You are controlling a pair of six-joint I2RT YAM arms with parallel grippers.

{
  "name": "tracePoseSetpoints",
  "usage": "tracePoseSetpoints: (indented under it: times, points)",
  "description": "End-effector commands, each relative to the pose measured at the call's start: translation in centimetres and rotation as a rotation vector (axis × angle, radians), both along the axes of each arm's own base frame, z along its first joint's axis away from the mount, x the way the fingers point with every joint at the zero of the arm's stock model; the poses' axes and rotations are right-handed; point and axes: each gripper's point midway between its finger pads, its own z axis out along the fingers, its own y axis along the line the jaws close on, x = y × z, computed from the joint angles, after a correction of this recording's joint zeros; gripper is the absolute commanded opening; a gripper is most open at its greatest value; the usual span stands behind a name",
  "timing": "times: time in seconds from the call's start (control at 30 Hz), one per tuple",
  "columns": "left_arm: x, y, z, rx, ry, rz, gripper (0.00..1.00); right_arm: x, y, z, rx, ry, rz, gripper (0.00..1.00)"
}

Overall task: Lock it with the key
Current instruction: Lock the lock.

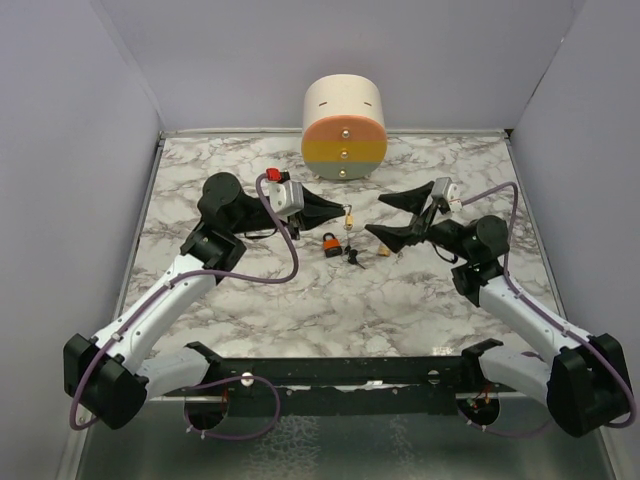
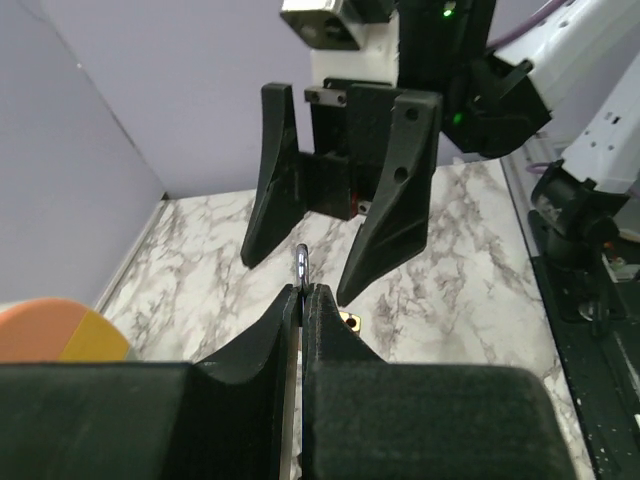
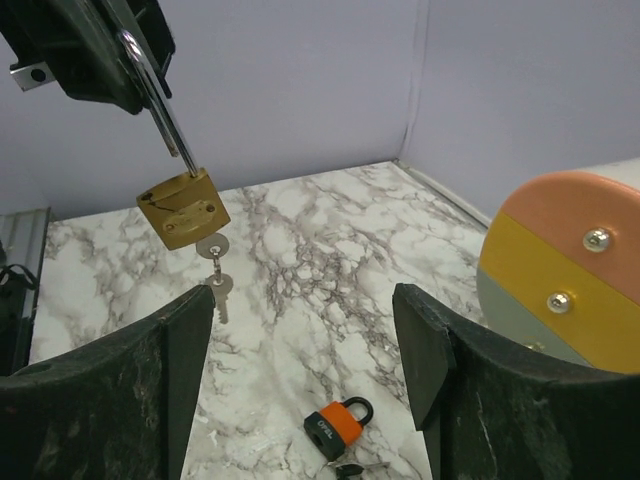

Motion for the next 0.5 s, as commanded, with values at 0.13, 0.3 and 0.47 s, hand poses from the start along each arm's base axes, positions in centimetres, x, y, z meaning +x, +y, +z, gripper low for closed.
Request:
tracePoseSetpoints:
  times: [0.13, 0.3, 0.47]
  points:
    - [-2.0, -0.9, 2.4, -0.05, -0.023, -0.155, 0.0, -1.7, 1.0, 1.7, -0.008, -0.074, 0.122, 0.68]
    - [-2.1, -1.1, 2.3, -0.044, -0.014, -0.181, 0.0, -2.6, 1.5, 2.3, -0.008, -0.076, 0.198, 0.61]
    - [-2.5, -1.3, 2.2, -0.036, -0.003, -0.216, 0.0, -3.0, 1.9, 2.7, -0.004, -0.072, 0.247, 0.61]
